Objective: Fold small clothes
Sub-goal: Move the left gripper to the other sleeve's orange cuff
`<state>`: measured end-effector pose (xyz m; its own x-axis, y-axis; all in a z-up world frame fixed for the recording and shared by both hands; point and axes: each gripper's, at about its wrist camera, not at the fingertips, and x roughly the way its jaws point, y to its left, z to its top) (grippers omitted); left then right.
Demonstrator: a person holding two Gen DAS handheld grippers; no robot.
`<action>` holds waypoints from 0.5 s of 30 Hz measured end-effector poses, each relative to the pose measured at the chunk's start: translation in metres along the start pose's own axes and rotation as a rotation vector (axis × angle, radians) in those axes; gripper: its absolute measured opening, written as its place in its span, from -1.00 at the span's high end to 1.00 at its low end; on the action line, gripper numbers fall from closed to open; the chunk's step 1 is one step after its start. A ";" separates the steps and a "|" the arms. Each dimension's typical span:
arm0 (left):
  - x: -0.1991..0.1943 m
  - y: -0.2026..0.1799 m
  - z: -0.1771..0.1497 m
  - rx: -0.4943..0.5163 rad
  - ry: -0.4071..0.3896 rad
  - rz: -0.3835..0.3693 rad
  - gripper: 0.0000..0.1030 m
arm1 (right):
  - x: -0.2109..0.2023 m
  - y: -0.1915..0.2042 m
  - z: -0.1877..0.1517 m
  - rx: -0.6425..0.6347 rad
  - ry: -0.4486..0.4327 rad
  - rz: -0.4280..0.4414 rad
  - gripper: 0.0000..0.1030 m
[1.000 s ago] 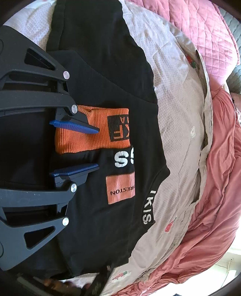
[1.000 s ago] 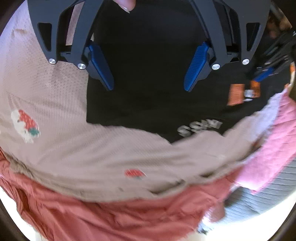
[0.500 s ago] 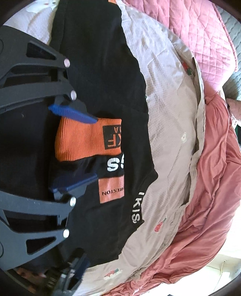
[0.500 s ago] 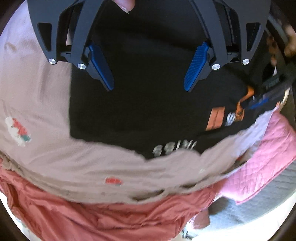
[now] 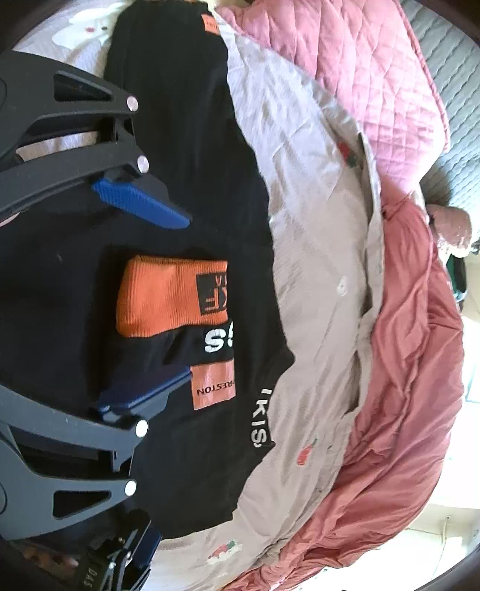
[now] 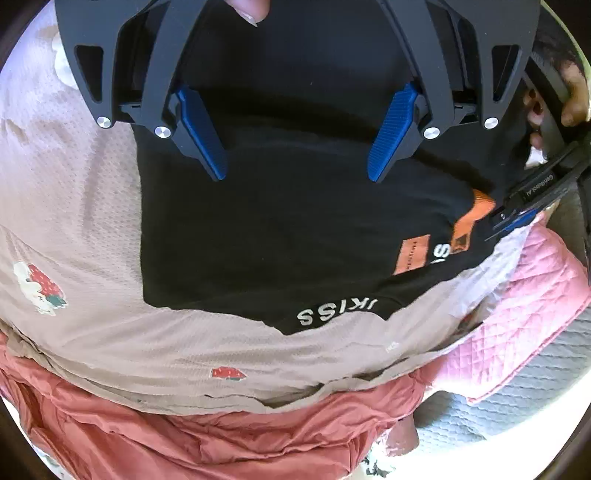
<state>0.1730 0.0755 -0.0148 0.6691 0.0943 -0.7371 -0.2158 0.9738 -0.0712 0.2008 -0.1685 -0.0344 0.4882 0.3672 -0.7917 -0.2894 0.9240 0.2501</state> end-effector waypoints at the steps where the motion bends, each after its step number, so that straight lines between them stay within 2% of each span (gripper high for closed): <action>1: -0.004 0.003 -0.001 -0.006 -0.010 0.005 -0.54 | -0.004 0.001 0.000 0.001 -0.006 0.003 -0.52; 3: -0.010 0.008 -0.002 -0.017 -0.024 0.009 -0.57 | -0.011 0.003 0.001 -0.001 -0.024 0.013 -0.87; 8: -0.029 0.024 -0.008 -0.045 -0.054 0.021 -0.79 | -0.032 0.014 0.003 -0.022 -0.101 0.025 -0.87; 15: -0.054 0.053 -0.019 -0.104 -0.074 0.044 -0.81 | -0.044 0.035 0.001 -0.050 -0.131 0.054 -0.90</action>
<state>0.1123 0.1185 0.0082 0.7070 0.1554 -0.6899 -0.3162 0.9421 -0.1118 0.1693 -0.1521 0.0098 0.5730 0.4305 -0.6974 -0.3576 0.8970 0.2600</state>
